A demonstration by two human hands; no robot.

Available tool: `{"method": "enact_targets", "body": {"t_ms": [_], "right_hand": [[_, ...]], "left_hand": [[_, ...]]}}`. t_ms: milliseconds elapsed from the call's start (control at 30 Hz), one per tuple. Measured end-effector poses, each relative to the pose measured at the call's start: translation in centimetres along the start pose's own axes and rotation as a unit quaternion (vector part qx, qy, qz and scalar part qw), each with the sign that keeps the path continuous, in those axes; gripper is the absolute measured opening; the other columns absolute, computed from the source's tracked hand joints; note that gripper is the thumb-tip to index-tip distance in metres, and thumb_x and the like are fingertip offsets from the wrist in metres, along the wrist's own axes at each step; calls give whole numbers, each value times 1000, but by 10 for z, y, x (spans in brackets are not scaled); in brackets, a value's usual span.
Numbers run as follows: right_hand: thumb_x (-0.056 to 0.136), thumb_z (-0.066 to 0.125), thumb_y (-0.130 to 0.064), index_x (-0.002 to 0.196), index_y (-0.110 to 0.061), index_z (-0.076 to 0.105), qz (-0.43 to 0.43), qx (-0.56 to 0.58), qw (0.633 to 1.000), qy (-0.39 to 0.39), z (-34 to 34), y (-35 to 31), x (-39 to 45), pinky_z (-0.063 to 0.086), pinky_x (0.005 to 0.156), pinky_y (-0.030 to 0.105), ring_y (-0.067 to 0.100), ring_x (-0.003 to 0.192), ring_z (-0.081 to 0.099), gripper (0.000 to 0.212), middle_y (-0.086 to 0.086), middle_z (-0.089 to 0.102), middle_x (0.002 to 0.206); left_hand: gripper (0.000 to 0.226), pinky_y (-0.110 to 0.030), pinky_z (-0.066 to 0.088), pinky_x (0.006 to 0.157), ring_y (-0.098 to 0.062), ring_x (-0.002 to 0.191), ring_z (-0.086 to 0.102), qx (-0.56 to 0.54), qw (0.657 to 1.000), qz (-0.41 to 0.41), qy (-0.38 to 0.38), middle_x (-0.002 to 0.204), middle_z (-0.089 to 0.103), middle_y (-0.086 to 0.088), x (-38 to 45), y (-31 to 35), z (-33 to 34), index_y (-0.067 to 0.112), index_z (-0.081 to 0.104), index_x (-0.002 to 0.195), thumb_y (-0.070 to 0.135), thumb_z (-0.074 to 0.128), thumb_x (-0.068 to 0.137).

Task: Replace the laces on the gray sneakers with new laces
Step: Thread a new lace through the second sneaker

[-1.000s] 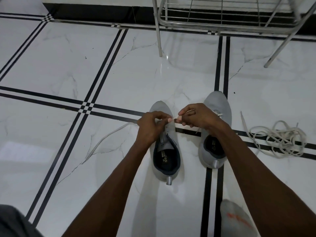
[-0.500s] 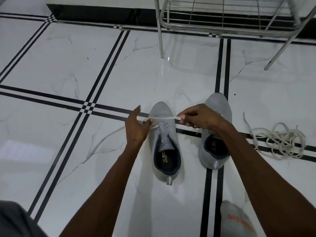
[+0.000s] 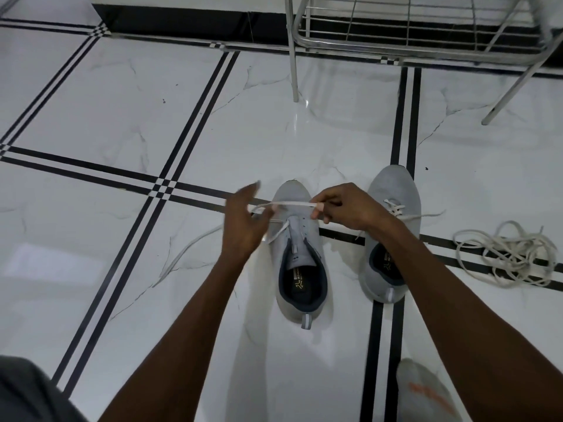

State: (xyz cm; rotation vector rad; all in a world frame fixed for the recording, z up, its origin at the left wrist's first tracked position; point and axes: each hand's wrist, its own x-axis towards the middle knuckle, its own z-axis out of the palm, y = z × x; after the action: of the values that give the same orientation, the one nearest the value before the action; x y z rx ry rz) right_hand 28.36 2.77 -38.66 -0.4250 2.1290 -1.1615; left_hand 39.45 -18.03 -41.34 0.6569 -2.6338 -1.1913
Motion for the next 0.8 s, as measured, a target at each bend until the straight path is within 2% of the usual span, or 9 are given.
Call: {"method": "enact_targets", "body": {"t_ms": [33,100,233,333,400,500,567,667,800], "right_hand": [[97,61,-7,105,-7,69,-4,-5,1000,-6,6,-4,4,54,71,26,7,62,65,12,5,78,87],[93,69,-14,101,-9,64,0,-3,1000,12,12,-10,8,56,71,30,12,64,69,11,3,78,82],[89,74,-16,92,-5,73,-2,-19,999,48,-1,-8,6,54,59,14,6,70,72,11,4,77,77],[95,65,-8,98,-5,76,1,-50,998,40,-7,-1,9,44,57,4,-8,62,64,12,5,76,84],[97,59,-5,109,-7,74,5,-75,997,6,0,-1,13,51,69,13,-2,68,65,20,1,76,88],[97,55,1,110,-10,68,-8,-60,998,-21,17,-8,17,56,73,26,9,65,69,22,5,77,89],[94,64,-6,100,-13,64,-12,-55,998,6,22,-12,18,56,65,24,11,60,70,9,3,77,79],[88,76,-18,86,-7,68,-17,-52,997,59,17,-9,18,54,60,21,14,58,68,14,3,76,73],[94,66,-10,97,-7,76,16,-55,997,44,8,1,20,60,76,26,22,81,74,10,3,77,83]], "left_hand": [[51,-12,39,101,-4,122,54,-19,996,52,-63,134,62,8,-2,8,7,21,62,138,36,75,91],[28,-27,54,92,-1,100,65,-26,989,80,-122,113,74,10,-1,14,16,23,75,120,33,72,94],[23,-44,58,86,-10,82,72,2,998,-60,36,80,77,10,7,-22,0,25,82,94,42,65,93],[28,-46,57,92,-19,88,72,68,984,-138,95,91,79,1,5,-38,-14,19,81,97,41,65,93],[35,-35,50,104,-19,111,66,35,994,-71,70,118,74,-3,3,-29,-9,14,74,119,36,71,93],[56,-11,36,105,-7,129,49,-29,995,70,-69,143,56,4,-1,0,11,18,55,144,29,74,93],[35,-24,48,100,-5,116,60,-24,989,90,-114,128,69,5,1,9,17,20,68,130,29,70,96],[15,-38,56,81,-7,86,68,-19,997,58,-37,95,78,6,5,-4,13,19,81,101,21,67,97],[15,-39,58,84,-7,85,68,12,999,10,29,95,78,6,5,-21,3,19,80,102,16,68,94]]}}
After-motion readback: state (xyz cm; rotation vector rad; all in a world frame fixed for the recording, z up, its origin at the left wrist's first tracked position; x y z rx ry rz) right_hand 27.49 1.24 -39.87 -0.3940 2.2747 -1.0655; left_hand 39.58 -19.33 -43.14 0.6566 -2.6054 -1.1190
